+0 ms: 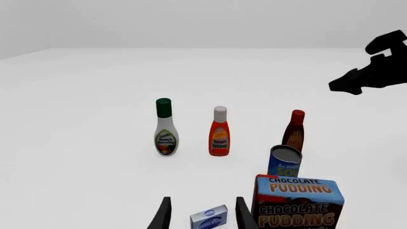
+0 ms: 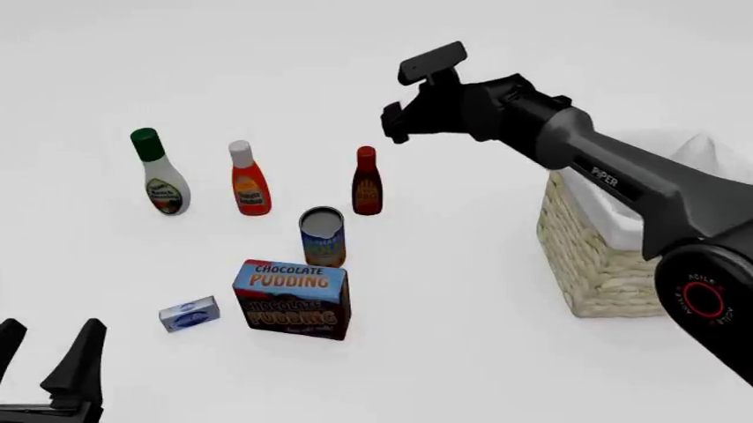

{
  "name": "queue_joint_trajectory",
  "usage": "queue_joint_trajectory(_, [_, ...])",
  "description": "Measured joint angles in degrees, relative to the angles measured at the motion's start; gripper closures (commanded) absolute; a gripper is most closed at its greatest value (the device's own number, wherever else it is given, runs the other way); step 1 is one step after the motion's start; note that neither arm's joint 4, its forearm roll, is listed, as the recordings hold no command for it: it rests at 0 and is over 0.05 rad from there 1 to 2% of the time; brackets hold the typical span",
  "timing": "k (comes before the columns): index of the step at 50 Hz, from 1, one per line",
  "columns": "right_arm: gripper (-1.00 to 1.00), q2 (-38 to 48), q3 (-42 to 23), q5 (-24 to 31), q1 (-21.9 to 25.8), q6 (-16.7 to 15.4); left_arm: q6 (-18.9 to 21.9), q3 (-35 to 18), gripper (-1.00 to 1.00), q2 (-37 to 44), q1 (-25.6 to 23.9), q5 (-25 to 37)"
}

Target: Pick the bbq sauce and place it in the basket.

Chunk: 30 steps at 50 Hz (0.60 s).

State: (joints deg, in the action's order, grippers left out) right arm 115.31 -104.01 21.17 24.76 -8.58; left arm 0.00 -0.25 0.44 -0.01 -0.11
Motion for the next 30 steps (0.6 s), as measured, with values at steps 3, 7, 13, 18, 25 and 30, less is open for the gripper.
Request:
queue_joint_trajectory(3, [-1.00, 1.11, -0.96, 0.34, 0.32, 0.07, 0.00, 0.00, -1.00, 0.00, 0.00, 0.00])
queue_joint_trajectory(7, [-1.00, 2.53, -2.16, 0.78, 0.65, 0.15, 0.00, 0.00, -1.00, 0.00, 0.00, 0.00])
queue_joint_trajectory(13, [-1.00, 4.39, -3.58, 1.29, 0.97, 0.24, 0.00, 0.00, -1.00, 0.00, 0.00, 0.00])
queue_joint_trajectory(18, [-1.00, 5.77, -4.64, 1.68, 1.17, 0.32, 0.00, 0.00, -1.00, 0.00, 0.00, 0.00])
queue_joint_trajectory(25, [-1.00, 7.64, -6.13, 2.23, 1.36, 0.39, 0.00, 0.00, -1.00, 0.00, 0.00, 0.00])
queue_joint_trajectory(30, [-1.00, 9.08, -7.27, 2.58, 1.45, 0.42, 0.00, 0.00, -1.00, 0.00, 0.00, 0.00])
